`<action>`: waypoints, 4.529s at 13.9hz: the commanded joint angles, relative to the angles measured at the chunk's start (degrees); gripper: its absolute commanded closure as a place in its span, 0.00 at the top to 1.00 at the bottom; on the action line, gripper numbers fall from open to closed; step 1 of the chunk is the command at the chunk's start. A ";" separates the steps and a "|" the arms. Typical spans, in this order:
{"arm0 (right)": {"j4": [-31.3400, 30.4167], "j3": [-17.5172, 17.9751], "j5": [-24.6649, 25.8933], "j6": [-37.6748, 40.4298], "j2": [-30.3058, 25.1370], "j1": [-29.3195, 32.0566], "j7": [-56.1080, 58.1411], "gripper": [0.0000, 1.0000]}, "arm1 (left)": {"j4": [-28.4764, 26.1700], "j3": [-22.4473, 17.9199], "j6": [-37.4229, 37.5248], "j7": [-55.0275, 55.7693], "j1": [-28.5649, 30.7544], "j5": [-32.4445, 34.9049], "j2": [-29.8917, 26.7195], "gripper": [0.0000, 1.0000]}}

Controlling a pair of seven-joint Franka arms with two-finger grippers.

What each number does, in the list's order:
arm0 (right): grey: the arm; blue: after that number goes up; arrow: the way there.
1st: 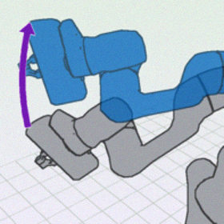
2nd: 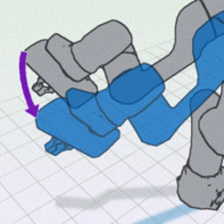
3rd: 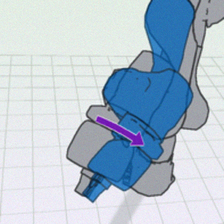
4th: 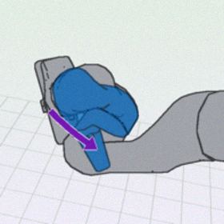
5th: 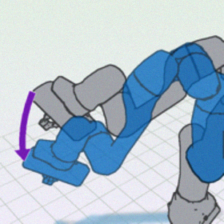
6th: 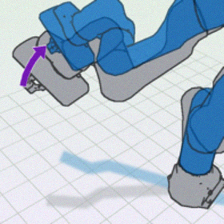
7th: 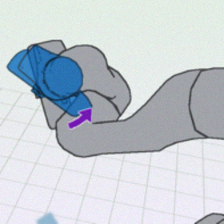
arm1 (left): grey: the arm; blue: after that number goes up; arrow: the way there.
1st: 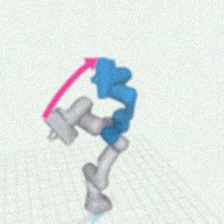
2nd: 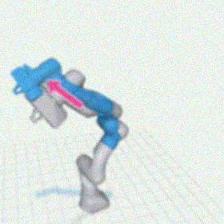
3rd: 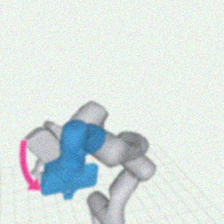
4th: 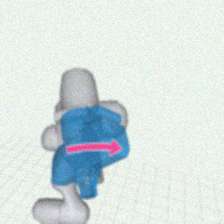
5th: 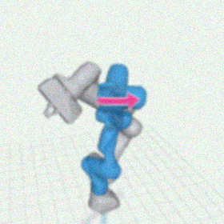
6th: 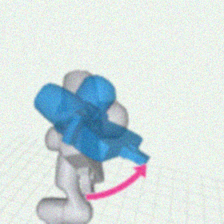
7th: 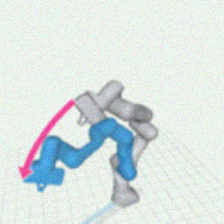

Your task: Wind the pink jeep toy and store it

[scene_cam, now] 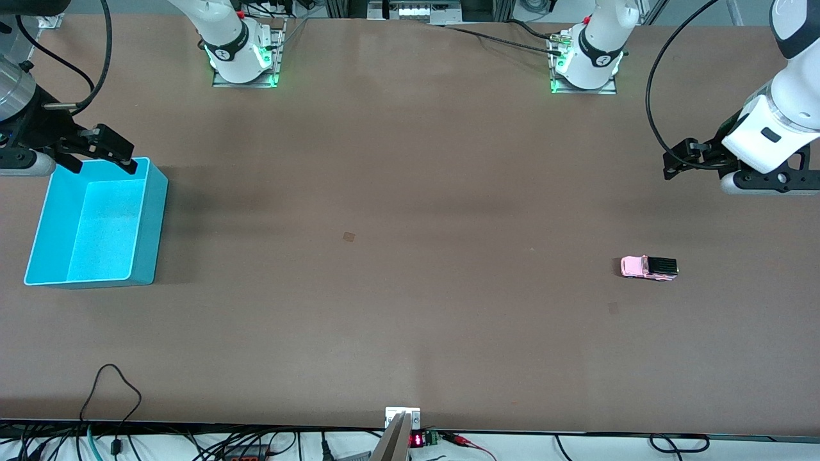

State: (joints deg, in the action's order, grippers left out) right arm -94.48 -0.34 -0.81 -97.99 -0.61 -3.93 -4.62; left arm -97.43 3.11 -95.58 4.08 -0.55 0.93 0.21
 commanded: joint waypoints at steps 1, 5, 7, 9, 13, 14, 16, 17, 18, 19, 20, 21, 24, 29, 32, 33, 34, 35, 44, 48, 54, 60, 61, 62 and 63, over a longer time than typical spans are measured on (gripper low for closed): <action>-1.32 -0.01 -0.24 -0.27 -1.59 -0.03 -0.48 1.00 | 0.75 0.06 1.80 0.75 -0.15 0.21 -0.13 1.00; -1.32 -0.01 -0.24 -0.53 -1.50 0.06 -0.48 1.00 | 1.46 0.14 7.67 0.23 -0.15 0.03 -0.04 1.00; -1.32 -0.01 -0.24 -0.53 -1.50 0.06 -0.56 1.00 | 1.55 0.14 11.89 0.14 -0.24 -0.05 -0.04 1.00; -1.32 -0.01 -0.24 -0.44 -1.50 -0.03 -0.56 1.00 | 1.55 0.14 14.97 -0.04 -0.33 -0.05 0.05 1.00; -1.32 -0.01 -0.24 -0.44 -1.50 -0.03 -0.56 1.00 | 1.63 0.23 18.50 -2.57 -1.99 0.12 0.49 1.00; -1.32 -0.01 -0.24 -0.44 -1.50 -0.03 -0.56 1.00 | 1.63 0.14 18.76 -5.37 -2.34 0.12 0.58 1.00; -1.32 -0.01 -0.24 -0.44 -1.50 -0.03 -0.56 1.00 | 1.63 0.06 18.85 -12.40 -2.35 0.21 0.84 1.00; -1.32 -0.01 -0.24 -0.44 -1.50 -0.03 -0.56 1.00 | 1.63 0.14 18.85 -16.08 -2.52 0.73 1.19 1.00; -1.32 -0.01 -0.24 -0.44 -1.50 -0.03 -0.56 1.00 | 1.55 0.14 18.59 -21.34 -2.61 0.91 1.37 1.00; -1.32 -0.01 -0.15 -0.36 -1.50 -0.03 -0.56 1.00 | 1.55 0.06 18.07 -25.57 -2.52 1.00 1.89 1.00; -1.32 -0.01 -0.24 -0.36 -1.50 0.06 -0.56 1.00 | 1.55 0.06 17.37 -28.40 -2.44 1.87 2.33 1.00; -1.32 -0.01 -0.24 -0.36 -1.50 -0.03 -0.56 1.00 | 1.28 0.06 15.18 -33.47 -2.26 3.88 2.60 1.00; -1.32 0.07 -0.24 -0.36 -1.50 -0.03 -0.56 1.00 | -0.12 -0.03 8.07 -50.69 -0.51 6.89 5.74 1.00; -1.32 -0.01 -0.24 -0.27 -1.50 -0.03 -0.56 1.00 | -0.65 -0.12 -7.22 -77.69 5.03 7.15 14.88 1.00; -1.32 -0.01 -0.24 -0.09 -1.50 -0.03 -0.56 1.00 | -0.65 -0.21 -16.54 -90.00 7.84 7.15 21.48 1.00; -1.32 -0.01 -0.24 -0.09 -1.50 -0.03 -0.56 1.00 | -0.65 -0.21 -19.09 -92.56 8.28 7.15 22.89 1.00; -1.32 -0.01 -0.24 -0.18 -1.50 -0.03 -0.56 1.00 | -1.00 -0.47 -22.42 -95.28 8.38 7.94 24.55 1.00; -1.32 0.07 -0.24 -0.27 -1.50 -0.03 -0.56 1.00 | -1.52 -0.56 -26.20 -96.96 9.25 9.25 25.96 1.00; -1.32 0.07 -0.24 -0.36 -1.50 -0.03 -0.65 1.00 | -6.18 -0.38 -38.88 -99.96 10.48 9.53 31.95 1.00; -1.23 0.07 -0.24 -0.18 -1.50 0.06 -0.56 1.00 | -9.78 -0.30 -42.49 -100.23 11.01 9.53 32.04 0.95; -1.32 0.07 -0.24 -0.44 -1.50 0.06 -0.65 1.00 | -10.93 -0.03 -43.90 -100.85 11.10 9.53 31.95 0.18; -1.32 -0.01 -0.24 -0.44 -1.50 0.06 -0.65 1.00 | -10.58 -0.03 -43.64 -100.85 10.92 9.44 32.57 0.16; -1.32 -0.01 -0.24 -0.44 -1.50 0.06 -0.56 1.00 | -10.58 -0.03 -43.64 -100.85 11.27 9.44 32.83 0.16; -1.32 -0.01 -0.24 -0.44 -1.50 0.15 -0.56 1.00 | -10.41 -0.47 -43.29 -101.20 11.45 9.44 33.62 0.16; -1.32 -0.01 -0.24 -0.44 -1.50 0.06 -0.65 1.00 | -9.97 -0.99 -42.76 -101.55 12.06 9.44 34.49 0.15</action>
State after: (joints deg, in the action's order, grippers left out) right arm -94.49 -0.34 -0.81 -98.08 -0.65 -3.93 -4.62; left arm -107.68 2.68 -139.26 -96.05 10.33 9.33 32.87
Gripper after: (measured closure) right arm 0.000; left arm 0.507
